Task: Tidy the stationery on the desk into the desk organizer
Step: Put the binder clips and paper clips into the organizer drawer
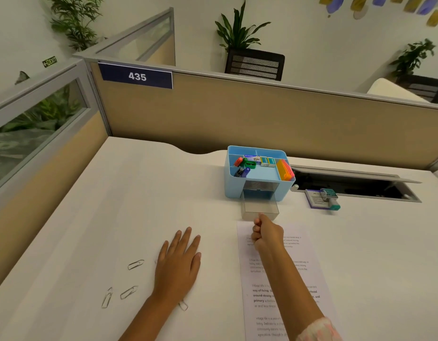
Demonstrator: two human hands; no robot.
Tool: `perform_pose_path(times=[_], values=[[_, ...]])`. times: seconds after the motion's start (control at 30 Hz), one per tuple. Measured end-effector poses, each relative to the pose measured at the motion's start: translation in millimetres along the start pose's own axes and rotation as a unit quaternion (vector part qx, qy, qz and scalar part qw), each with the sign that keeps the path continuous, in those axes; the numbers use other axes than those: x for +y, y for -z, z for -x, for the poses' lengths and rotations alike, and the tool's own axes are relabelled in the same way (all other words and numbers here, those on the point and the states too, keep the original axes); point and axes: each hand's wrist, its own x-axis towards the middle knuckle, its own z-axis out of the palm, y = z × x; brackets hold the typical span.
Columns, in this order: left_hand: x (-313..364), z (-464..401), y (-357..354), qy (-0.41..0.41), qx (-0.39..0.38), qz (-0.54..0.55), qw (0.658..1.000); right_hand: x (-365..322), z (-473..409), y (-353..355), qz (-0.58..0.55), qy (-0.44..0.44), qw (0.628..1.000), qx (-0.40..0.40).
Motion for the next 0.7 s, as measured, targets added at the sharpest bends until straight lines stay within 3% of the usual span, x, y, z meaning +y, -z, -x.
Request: perform_pose_path(times=[0.23,0.3,0.37,0.43,0.53,0.6,0.7], values=[[-42.2,23.8,43.8,0.041,0.112,0.094,0.988,59.7,59.9,-0.1,0.057,0.121,0.985,-0.113],[-66.8,43.2,52.9,0.073,0.124,0.093,0.985,89.0,74.7,3.7,0.149,0.186,0.96,-0.144],[-89.2,65.0,58.9,0.099,0.126,0.113,0.981,116.5,87.1,7.1,0.298,0.286,0.895,-0.167],[-105.2,86.2,62.8,0.115,0.114,0.161,0.974,140.2,95.5,7.0,0.408,0.39,0.8,-0.203],[-115.1,107.8,64.3,0.113,0.083,0.214,0.967,170.8,101.2,2.8,0.523,0.469,0.674,-0.228],[-113.1,115.0,60.3,0.113,0.059,0.229,0.965,187.7,102.8,0.8,0.584,0.474,0.621,-0.223],[-102.0,116.3,50.1,0.119,0.037,0.182,0.975,204.7,108.0,-2.5,0.611,0.462,0.593,-0.249]])
